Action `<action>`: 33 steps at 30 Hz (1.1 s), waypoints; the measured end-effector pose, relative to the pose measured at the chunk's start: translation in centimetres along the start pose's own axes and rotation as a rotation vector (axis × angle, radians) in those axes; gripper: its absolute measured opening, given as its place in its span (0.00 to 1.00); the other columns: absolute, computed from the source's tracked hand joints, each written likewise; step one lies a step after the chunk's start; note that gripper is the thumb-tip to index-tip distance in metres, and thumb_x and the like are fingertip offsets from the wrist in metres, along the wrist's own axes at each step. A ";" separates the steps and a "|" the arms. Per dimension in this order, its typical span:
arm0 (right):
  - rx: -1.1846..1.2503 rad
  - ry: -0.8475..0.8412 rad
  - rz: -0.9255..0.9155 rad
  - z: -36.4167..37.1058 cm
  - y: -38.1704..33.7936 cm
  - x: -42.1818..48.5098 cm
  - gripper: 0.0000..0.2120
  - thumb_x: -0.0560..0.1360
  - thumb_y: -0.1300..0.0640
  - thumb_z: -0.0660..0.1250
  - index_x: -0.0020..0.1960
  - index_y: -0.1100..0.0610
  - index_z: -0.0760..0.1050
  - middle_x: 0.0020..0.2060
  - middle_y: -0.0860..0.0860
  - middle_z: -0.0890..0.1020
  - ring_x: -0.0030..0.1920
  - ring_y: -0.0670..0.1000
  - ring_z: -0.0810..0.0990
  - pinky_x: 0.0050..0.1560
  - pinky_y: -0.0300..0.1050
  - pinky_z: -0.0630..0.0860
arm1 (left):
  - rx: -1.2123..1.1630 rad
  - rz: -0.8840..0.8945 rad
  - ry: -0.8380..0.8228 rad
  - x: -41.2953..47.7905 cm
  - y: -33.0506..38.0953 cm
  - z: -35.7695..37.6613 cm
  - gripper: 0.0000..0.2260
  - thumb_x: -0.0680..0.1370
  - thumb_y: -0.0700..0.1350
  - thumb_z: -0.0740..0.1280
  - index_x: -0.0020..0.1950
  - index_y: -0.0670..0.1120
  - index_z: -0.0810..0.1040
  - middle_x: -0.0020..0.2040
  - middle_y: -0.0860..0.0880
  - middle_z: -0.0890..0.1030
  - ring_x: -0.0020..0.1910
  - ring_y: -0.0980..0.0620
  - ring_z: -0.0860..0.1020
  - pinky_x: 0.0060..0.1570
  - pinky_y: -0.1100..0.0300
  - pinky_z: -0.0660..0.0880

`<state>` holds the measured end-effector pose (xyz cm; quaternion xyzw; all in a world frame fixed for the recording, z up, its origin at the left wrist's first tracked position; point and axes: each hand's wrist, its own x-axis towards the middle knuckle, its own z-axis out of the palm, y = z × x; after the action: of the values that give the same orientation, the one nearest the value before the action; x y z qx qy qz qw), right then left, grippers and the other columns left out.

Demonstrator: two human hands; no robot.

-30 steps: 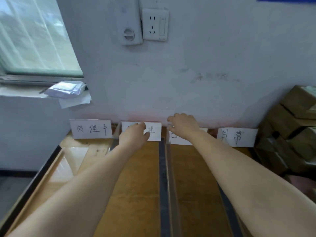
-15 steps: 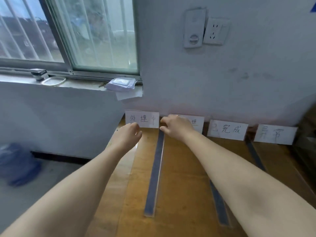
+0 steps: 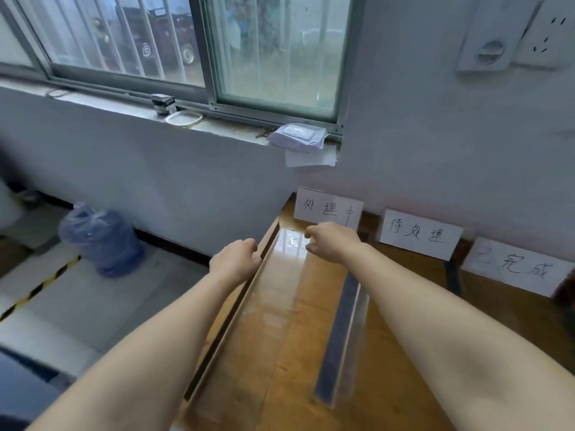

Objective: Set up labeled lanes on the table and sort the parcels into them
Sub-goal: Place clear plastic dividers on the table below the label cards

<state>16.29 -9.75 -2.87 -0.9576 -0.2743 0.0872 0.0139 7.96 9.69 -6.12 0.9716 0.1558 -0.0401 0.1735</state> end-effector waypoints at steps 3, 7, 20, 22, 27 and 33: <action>0.003 -0.054 -0.012 1.4 -0.2 1.5 0.18 0.79 0.49 0.59 0.69 0.48 0.70 0.64 0.50 0.75 0.62 0.54 0.74 0.54 0.52 0.76 | -0.004 -0.042 -0.035 0.3 -0.8 1.6 0.13 0.77 0.48 0.59 0.60 0.49 0.73 0.57 0.50 0.76 0.55 0.48 0.75 0.48 0.52 0.76; 0.011 -0.122 -0.004 3.2 -0.4 3.1 0.18 0.79 0.48 0.59 0.69 0.47 0.70 0.65 0.50 0.75 0.62 0.54 0.74 0.54 0.52 0.76 | 0.001 -0.108 -0.152 0.8 -1.9 3.7 0.16 0.76 0.49 0.61 0.63 0.49 0.71 0.58 0.48 0.75 0.56 0.46 0.75 0.51 0.47 0.77; 0.106 -0.219 0.170 7.3 -1.7 5.3 0.18 0.80 0.52 0.58 0.69 0.51 0.69 0.63 0.53 0.75 0.59 0.56 0.76 0.51 0.51 0.77 | -0.079 -0.077 -0.265 4.5 -4.6 8.0 0.11 0.78 0.44 0.58 0.59 0.49 0.73 0.52 0.47 0.79 0.48 0.43 0.78 0.49 0.48 0.78; 0.148 -0.202 0.239 7.6 -1.8 5.4 0.18 0.80 0.51 0.59 0.69 0.54 0.69 0.61 0.54 0.75 0.57 0.57 0.76 0.51 0.53 0.77 | -0.108 -0.073 -0.255 4.7 -5.0 7.9 0.10 0.78 0.42 0.57 0.56 0.47 0.74 0.51 0.47 0.79 0.48 0.44 0.78 0.48 0.51 0.77; 0.442 -0.107 0.454 6.9 -2.9 5.7 0.23 0.80 0.51 0.62 0.70 0.57 0.60 0.55 0.58 0.77 0.48 0.57 0.80 0.45 0.52 0.79 | -0.154 -0.056 -0.207 6.5 -5.6 5.7 0.03 0.79 0.42 0.60 0.48 0.44 0.72 0.51 0.45 0.78 0.45 0.45 0.73 0.43 0.56 0.69; 0.926 0.006 0.599 5.1 -4.5 7.1 0.16 0.77 0.67 0.60 0.64 0.60 0.68 0.55 0.60 0.76 0.38 0.53 0.79 0.25 0.40 0.76 | -0.242 -0.030 -0.240 8.7 -6.6 4.2 0.07 0.77 0.43 0.62 0.55 0.46 0.74 0.55 0.44 0.79 0.50 0.45 0.76 0.46 0.55 0.75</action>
<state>18.95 -2.27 -8.65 -0.8878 0.0774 0.1964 0.4089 14.00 16.62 -13.36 0.9295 0.1520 -0.1394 0.3059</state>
